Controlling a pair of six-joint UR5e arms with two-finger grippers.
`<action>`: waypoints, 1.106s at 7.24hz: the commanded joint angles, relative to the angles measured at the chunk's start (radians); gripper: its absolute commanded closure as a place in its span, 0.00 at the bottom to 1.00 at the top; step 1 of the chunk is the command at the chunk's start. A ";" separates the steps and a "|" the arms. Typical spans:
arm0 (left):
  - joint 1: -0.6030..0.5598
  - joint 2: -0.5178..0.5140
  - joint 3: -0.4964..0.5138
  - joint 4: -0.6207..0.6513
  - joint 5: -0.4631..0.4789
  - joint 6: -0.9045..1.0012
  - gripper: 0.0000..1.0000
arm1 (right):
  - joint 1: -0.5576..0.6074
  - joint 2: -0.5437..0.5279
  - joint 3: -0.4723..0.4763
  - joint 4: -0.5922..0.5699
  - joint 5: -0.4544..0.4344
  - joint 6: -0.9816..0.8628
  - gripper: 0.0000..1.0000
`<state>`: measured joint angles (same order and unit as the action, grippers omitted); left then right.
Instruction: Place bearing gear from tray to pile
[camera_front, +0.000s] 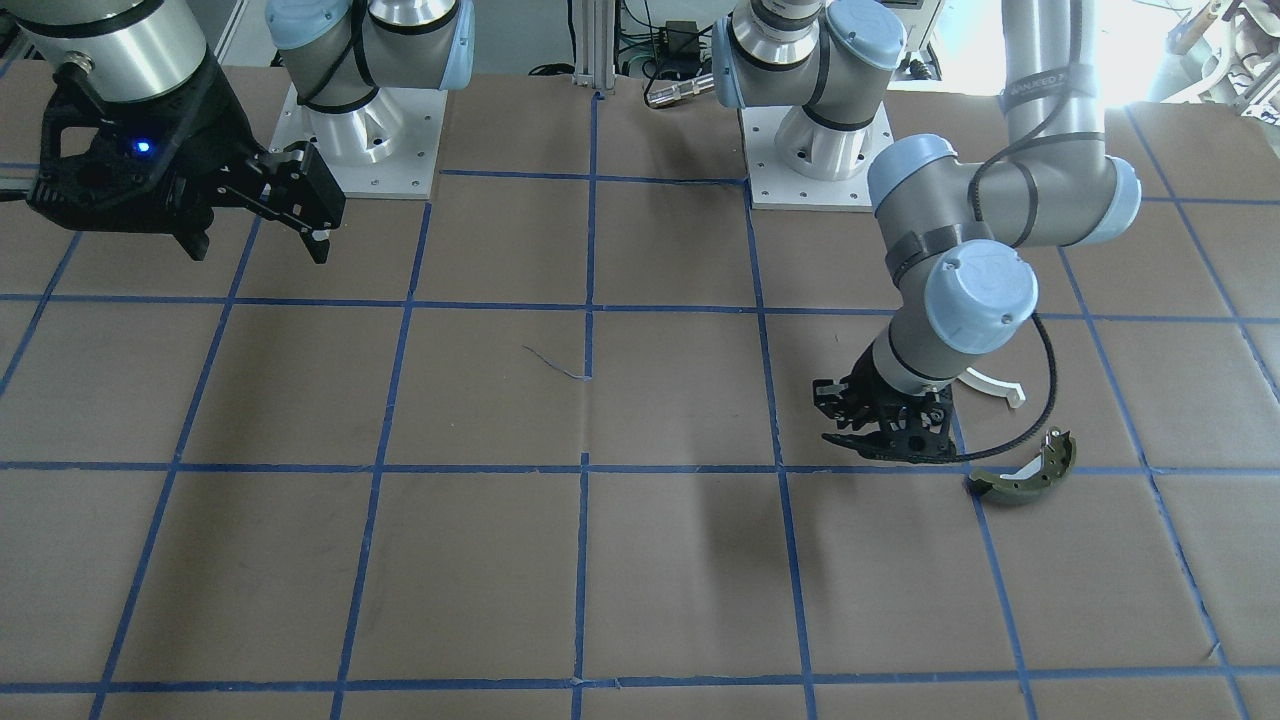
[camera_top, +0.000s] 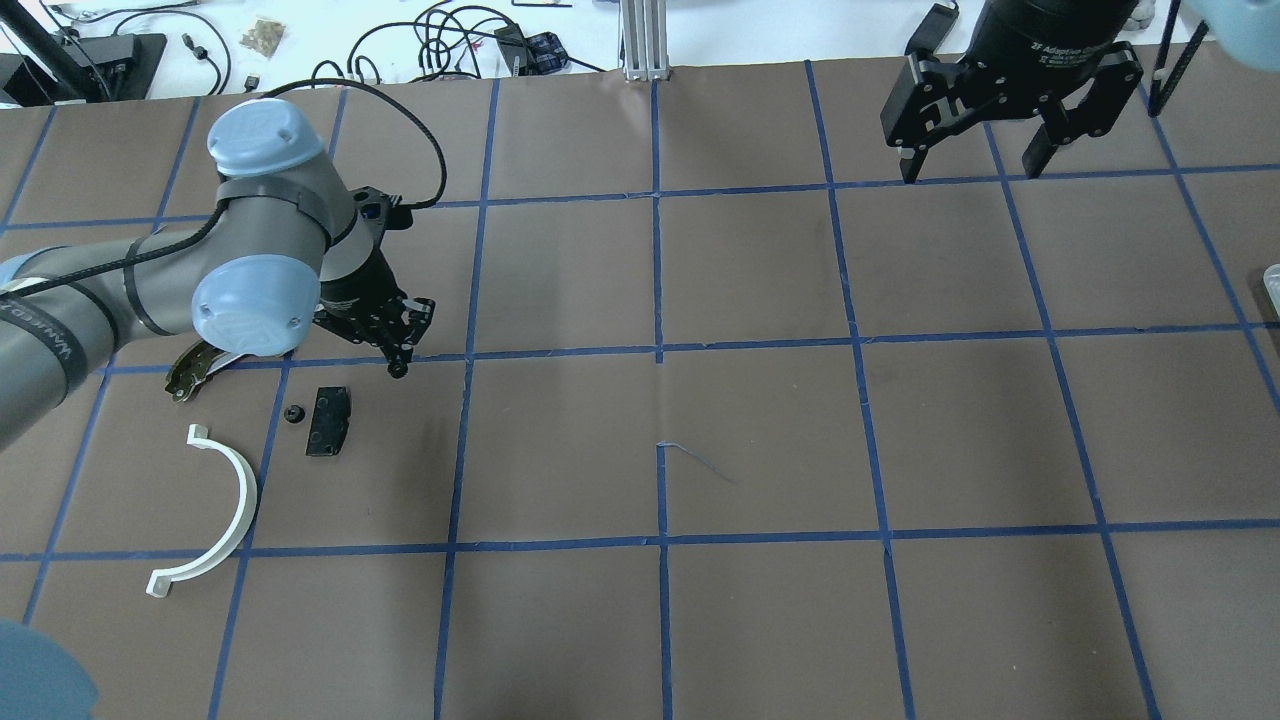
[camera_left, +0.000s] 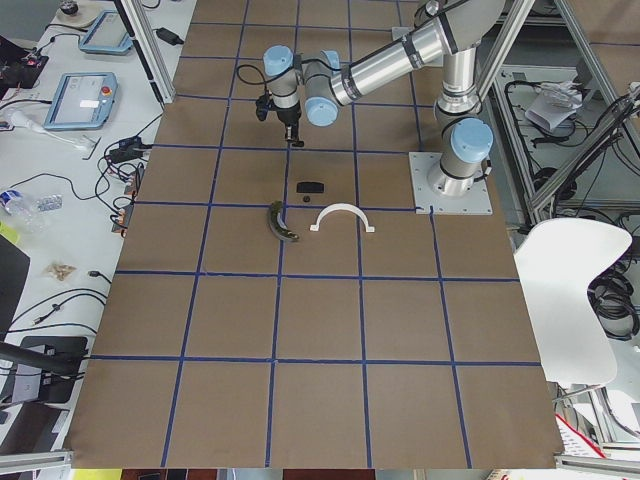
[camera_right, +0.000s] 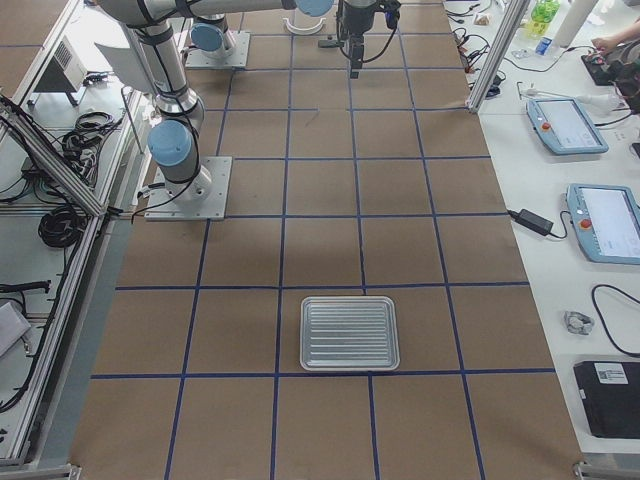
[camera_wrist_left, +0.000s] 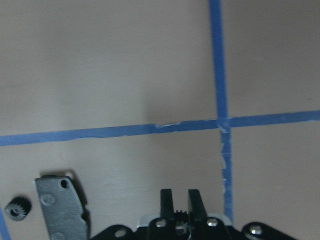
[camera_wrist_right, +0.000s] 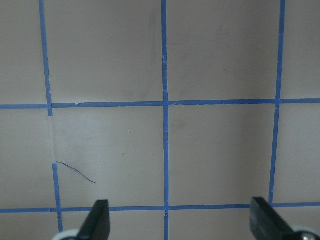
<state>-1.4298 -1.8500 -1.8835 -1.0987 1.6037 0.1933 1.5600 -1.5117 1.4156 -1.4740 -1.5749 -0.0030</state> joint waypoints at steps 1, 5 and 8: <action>0.138 0.002 -0.041 -0.006 0.057 0.137 0.83 | 0.000 -0.002 0.000 0.000 0.001 0.000 0.00; 0.302 0.031 -0.138 0.020 0.061 0.320 0.83 | 0.002 -0.007 0.002 0.004 0.001 0.000 0.00; 0.292 0.035 -0.143 0.031 0.055 0.310 0.83 | 0.003 -0.013 0.009 0.000 0.003 0.000 0.00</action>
<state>-1.1368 -1.8160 -2.0244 -1.0701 1.6620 0.5055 1.5622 -1.5228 1.4236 -1.4728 -1.5725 -0.0031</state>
